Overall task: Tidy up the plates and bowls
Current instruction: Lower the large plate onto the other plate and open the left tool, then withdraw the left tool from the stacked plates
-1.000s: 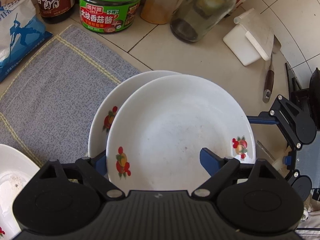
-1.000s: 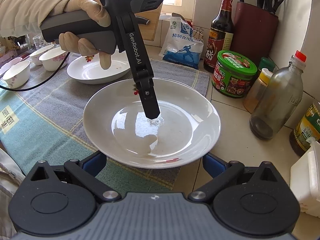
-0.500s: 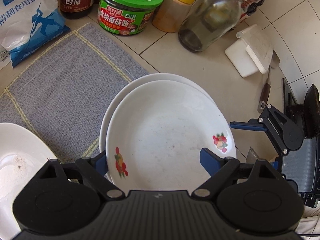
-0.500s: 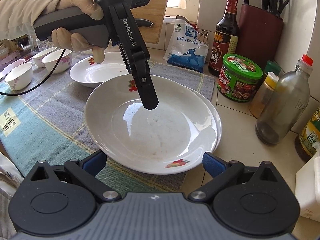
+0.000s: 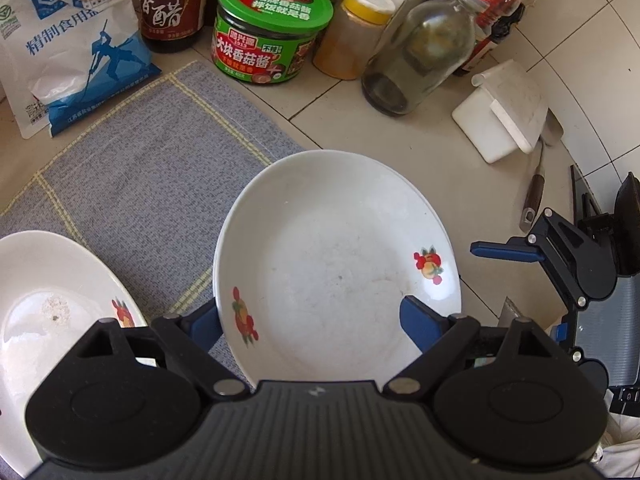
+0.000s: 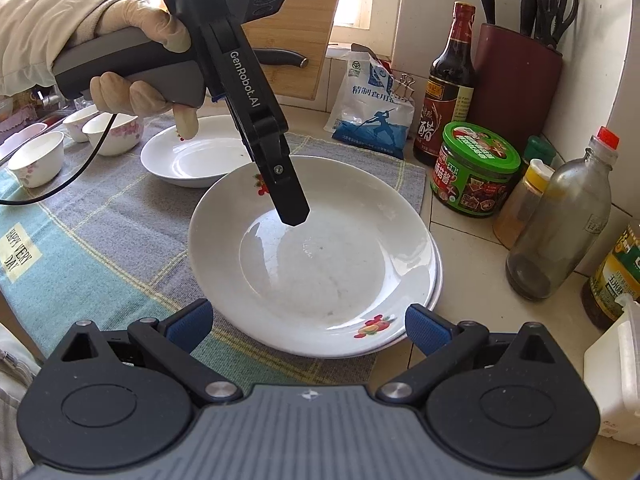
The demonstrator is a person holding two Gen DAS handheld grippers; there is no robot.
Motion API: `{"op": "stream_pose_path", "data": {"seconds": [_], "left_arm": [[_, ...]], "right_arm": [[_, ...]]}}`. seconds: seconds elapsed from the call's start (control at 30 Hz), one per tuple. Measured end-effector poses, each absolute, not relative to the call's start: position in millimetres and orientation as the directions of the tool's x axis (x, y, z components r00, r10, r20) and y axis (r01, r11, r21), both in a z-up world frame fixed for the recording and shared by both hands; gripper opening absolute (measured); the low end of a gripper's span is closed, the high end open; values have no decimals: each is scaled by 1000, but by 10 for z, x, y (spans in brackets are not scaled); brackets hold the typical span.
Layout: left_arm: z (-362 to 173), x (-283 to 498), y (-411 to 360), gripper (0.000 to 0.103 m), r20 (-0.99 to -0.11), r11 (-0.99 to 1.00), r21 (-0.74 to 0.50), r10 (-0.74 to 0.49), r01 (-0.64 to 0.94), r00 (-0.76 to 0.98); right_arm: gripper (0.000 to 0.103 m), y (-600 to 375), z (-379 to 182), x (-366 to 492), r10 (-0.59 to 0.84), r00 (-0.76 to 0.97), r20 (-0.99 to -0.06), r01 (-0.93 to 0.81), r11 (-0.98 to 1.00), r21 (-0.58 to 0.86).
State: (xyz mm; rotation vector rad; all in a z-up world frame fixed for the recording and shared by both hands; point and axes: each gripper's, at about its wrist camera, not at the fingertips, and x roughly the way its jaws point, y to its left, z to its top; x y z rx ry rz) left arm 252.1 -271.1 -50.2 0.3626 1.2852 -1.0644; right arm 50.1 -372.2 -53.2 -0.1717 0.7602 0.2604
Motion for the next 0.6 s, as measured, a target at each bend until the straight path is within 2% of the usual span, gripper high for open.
{"op": "stream_pose_path", "data": {"seconds": [0.1,0.23,0.33,0.6], "left_arm": [[-494,2476,-2685,90,-908,517,-266,-417,814,-32],[-443,2440,-2588,91,-892,512,-272,-452,815,-14],[-365,2323,-2510,91,-879,519,-207,-471,829,76],[-271,1766,-2089,92,-775,582,-31,-527,813,348]], "right_arm": [[103,-3725,-523,491,164,698,-697,-280,958,-55],[103,-3713,-505,473,154,704,-694,-267,962,-57],[103,-3698,-479,460,139,711,-690,-254,965,-68],[103,-3637,-353,515,77,745,-663,-184,979,-93]]}}
